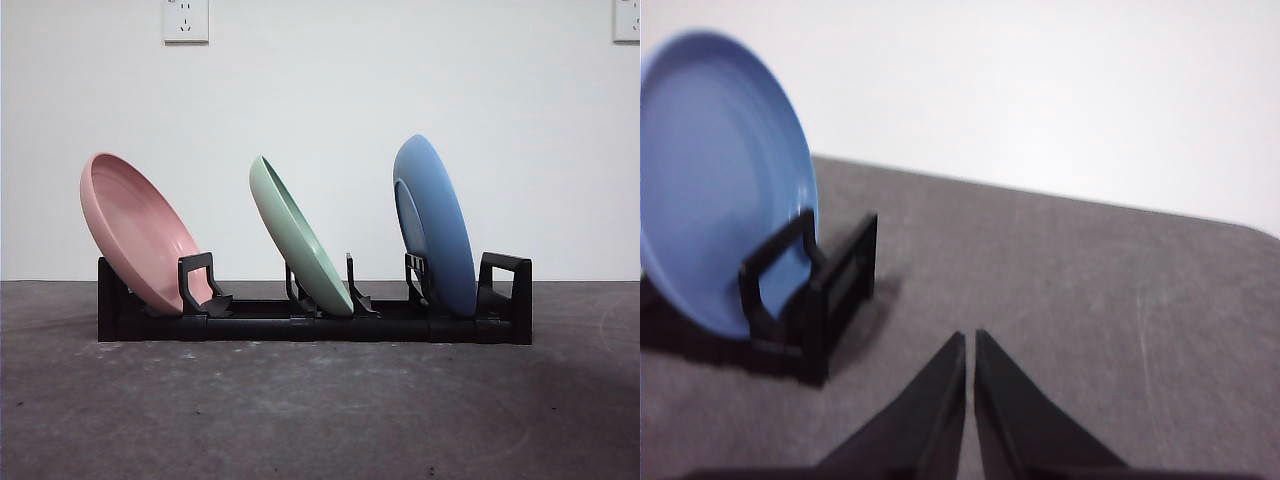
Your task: Place the plate
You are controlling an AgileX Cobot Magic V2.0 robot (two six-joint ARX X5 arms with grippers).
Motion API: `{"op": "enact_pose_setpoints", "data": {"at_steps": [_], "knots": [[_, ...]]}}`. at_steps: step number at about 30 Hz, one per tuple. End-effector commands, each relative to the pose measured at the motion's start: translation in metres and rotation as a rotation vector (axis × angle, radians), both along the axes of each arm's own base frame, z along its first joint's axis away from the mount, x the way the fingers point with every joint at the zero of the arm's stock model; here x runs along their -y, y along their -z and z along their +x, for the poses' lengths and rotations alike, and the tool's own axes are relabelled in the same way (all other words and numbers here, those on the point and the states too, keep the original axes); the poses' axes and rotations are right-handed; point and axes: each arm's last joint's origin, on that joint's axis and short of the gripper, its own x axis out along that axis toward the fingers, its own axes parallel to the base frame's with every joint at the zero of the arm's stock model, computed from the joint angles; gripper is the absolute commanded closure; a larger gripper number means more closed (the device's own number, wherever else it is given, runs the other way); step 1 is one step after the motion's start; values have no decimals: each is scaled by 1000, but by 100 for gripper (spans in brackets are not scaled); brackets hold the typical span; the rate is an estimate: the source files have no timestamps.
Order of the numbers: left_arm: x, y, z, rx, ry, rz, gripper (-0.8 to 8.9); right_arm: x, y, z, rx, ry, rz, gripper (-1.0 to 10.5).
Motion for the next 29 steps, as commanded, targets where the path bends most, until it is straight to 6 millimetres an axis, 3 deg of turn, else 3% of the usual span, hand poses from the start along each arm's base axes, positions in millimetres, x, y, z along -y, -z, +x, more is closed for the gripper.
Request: {"op": "enact_pose_setpoints", "data": {"at_steps": [1, 8, 16, 21, 29], "knots": [[0, 2, 0, 10, 6, -168, 794, 0, -1, 0, 7, 5, 101, 933], [0, -2, 0, 58, 34, -542, 795, 1, -3, 0, 5, 28, 380, 933], [5, -20, -3, 156, 246, -833, 797, -3, -30, -6, 25, -152, 656, 934], [8, -38, -7, 8, 300, -856, 796, -6, -63, -15, -110, -221, 618, 933], [13, -94, -10, -233, 402, -600, 796, -12, -119, 1, -297, -386, 516, 934]]}}
